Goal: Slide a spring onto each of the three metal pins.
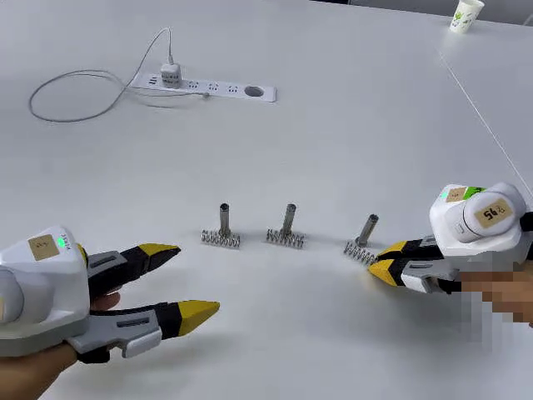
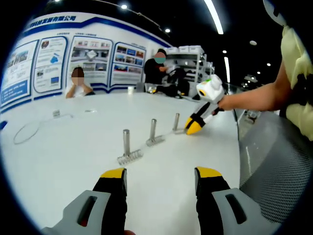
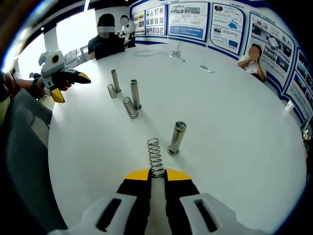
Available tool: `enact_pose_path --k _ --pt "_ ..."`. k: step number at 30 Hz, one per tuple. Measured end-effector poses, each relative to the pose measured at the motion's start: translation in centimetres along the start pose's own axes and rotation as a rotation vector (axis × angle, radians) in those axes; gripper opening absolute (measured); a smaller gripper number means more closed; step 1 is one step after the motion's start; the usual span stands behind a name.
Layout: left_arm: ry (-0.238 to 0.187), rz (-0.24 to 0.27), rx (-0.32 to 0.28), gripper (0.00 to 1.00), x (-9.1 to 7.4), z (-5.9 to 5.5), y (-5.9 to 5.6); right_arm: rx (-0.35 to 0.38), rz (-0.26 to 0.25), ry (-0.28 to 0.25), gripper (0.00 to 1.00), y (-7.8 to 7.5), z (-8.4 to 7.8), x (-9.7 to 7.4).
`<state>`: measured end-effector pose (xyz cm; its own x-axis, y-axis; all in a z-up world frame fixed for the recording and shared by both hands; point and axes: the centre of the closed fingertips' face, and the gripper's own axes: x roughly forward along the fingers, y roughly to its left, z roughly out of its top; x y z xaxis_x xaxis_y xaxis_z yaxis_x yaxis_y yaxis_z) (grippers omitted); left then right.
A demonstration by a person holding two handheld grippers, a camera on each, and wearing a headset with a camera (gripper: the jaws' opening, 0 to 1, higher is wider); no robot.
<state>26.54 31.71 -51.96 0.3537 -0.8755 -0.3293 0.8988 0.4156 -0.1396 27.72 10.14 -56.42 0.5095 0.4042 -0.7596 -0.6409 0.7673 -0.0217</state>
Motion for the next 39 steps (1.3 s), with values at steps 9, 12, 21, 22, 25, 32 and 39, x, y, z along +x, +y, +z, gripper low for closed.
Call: enact_pose_path --k 9,12,21,22,25,32,39 --pt "0.050 -0.082 0.049 0.56 1.3 -0.7 -1.7 -0.048 0.067 0.009 0.11 2.6 0.8 -0.2" --pt "0.061 -0.107 0.065 0.55 1.8 -0.8 -2.2 -0.068 0.099 0.012 0.11 3.8 1.1 0.1" --pt "0.081 -0.152 0.083 0.53 2.8 -1.3 -2.8 -0.131 0.187 0.018 0.11 7.3 2.3 0.8" --pt "0.083 -0.156 0.085 0.53 2.9 -1.3 -2.8 -0.137 0.194 0.020 0.11 7.5 2.4 0.8" --pt "0.086 -0.167 0.093 0.52 3.2 -1.3 -3.0 -0.156 0.219 0.022 0.11 8.5 2.7 1.0" --pt "0.091 -0.197 0.115 0.49 3.8 -1.2 -3.6 -0.207 0.267 0.022 0.11 10.5 3.6 1.2" --pt "0.097 -0.227 0.144 0.44 4.2 -1.3 -4.3 -0.256 0.311 0.027 0.11 12.1 4.3 1.3"
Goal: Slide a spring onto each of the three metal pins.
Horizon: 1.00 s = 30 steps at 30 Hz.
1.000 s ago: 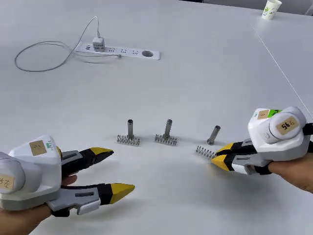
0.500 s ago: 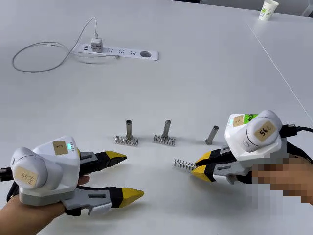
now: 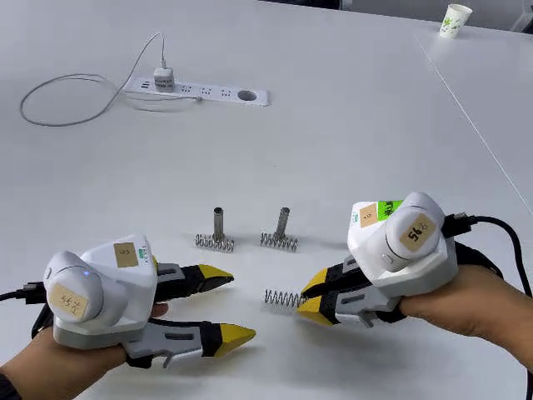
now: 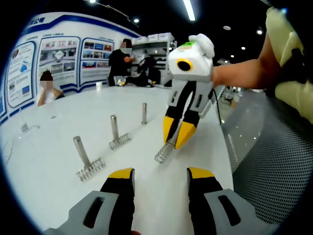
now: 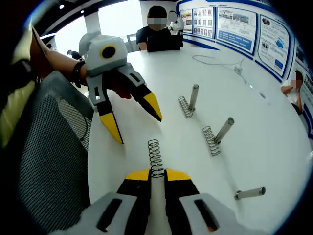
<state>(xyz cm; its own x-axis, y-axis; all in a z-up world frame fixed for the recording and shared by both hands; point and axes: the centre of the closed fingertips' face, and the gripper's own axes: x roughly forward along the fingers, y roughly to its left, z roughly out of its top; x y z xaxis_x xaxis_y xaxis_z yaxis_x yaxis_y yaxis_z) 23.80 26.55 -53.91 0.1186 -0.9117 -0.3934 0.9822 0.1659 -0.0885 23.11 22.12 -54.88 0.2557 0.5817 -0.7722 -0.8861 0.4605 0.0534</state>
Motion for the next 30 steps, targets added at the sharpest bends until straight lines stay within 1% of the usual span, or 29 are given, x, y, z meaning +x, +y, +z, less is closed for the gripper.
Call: enact_pose_path --k 8,12,18,22,25,30 --pt "0.001 -0.023 0.039 0.36 0.4 0.2 -0.6 -0.040 0.036 0.010 0.11 1.1 0.7 0.3" --pt "0.003 -0.036 0.065 0.31 0.6 0.2 -1.1 -0.058 0.052 0.014 0.11 1.6 1.0 0.4" --pt "0.010 -0.055 0.097 0.23 0.8 0.0 -1.6 -0.078 0.065 0.020 0.11 2.0 1.2 0.4" --pt "0.007 -0.066 0.112 0.18 0.8 0.1 -1.8 -0.082 0.072 0.027 0.11 2.2 1.2 0.4" --pt "0.009 -0.067 0.116 0.16 0.9 0.0 -1.9 -0.084 0.077 0.029 0.11 2.4 1.3 0.3" --pt "0.010 -0.063 0.106 0.13 1.0 0.0 -1.8 -0.086 0.082 0.026 0.11 2.6 1.7 0.1"
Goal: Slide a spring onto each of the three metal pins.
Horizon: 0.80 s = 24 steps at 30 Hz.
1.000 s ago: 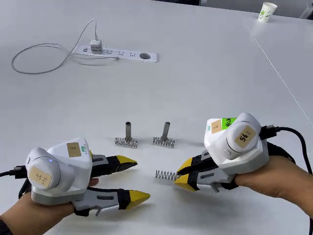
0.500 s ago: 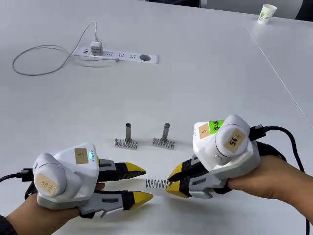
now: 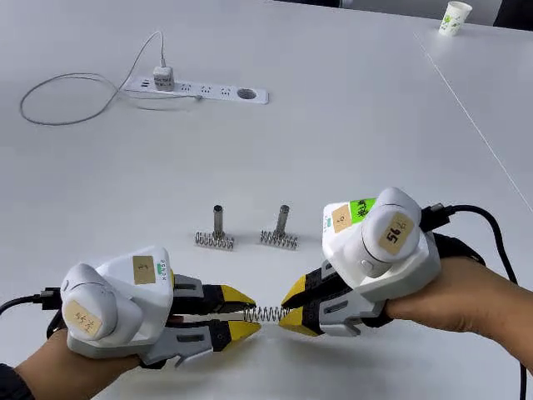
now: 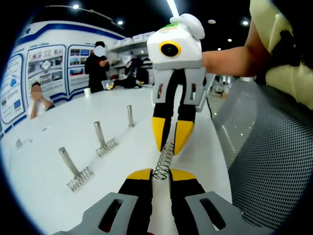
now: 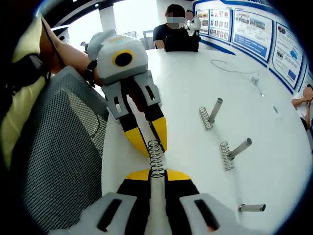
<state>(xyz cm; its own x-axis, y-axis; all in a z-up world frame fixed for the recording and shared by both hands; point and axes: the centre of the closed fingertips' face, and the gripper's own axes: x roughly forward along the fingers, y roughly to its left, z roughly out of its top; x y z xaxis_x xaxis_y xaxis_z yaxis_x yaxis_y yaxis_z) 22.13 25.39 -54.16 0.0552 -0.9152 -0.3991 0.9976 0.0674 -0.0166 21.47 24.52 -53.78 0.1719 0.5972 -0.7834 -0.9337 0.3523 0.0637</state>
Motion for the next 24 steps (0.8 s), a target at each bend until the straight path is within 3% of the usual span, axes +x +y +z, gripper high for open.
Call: enact_pose_path --k 24 --pt "-0.002 -0.001 0.012 0.12 0.2 0.1 -0.2 -0.043 -0.014 -0.077 0.12 0.3 3.5 -1.3"
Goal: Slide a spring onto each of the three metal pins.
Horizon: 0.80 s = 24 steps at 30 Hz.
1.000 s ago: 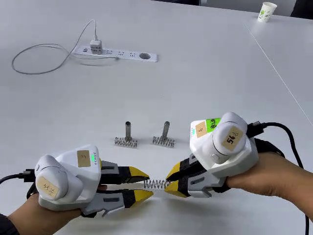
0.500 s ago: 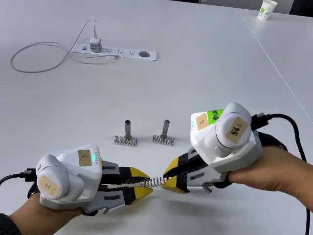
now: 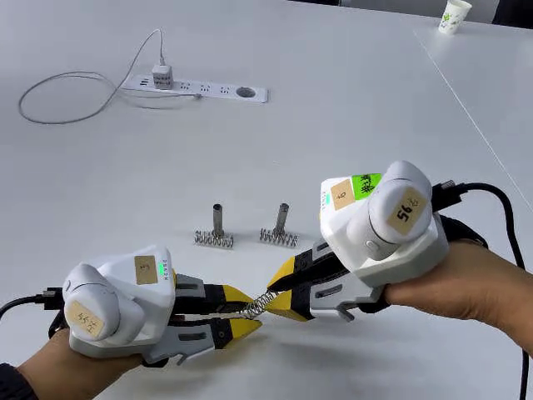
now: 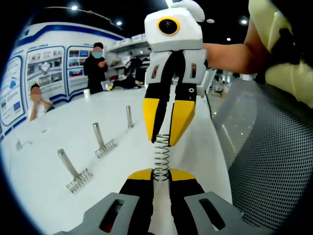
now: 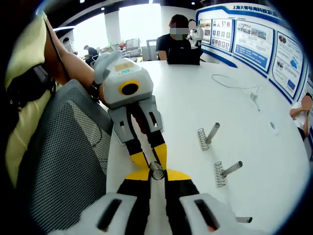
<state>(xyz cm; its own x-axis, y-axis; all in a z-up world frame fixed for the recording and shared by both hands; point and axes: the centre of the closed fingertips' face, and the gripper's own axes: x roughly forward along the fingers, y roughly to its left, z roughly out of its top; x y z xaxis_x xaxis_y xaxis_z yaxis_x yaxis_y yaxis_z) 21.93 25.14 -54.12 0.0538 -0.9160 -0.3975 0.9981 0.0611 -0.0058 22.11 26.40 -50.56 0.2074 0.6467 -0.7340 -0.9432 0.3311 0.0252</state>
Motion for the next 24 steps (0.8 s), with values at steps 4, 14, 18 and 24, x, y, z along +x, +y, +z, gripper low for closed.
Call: enact_pose_path --k 4,14,18,24 --pt "-0.002 -0.001 0.003 0.11 0.1 0.1 0.0 -0.007 0.000 -0.011 0.12 0.1 0.5 0.0" --pt "-0.001 -0.010 0.009 0.12 0.4 0.2 -0.3 -0.015 0.004 -0.027 0.12 0.3 1.2 0.3" --pt "-0.003 -0.011 0.007 0.12 0.4 0.2 -0.3 -0.014 0.006 -0.035 0.12 0.4 1.4 0.5" --pt "0.000 -0.013 0.009 0.12 0.4 0.2 -0.4 -0.013 0.010 -0.038 0.12 0.7 1.5 0.7"
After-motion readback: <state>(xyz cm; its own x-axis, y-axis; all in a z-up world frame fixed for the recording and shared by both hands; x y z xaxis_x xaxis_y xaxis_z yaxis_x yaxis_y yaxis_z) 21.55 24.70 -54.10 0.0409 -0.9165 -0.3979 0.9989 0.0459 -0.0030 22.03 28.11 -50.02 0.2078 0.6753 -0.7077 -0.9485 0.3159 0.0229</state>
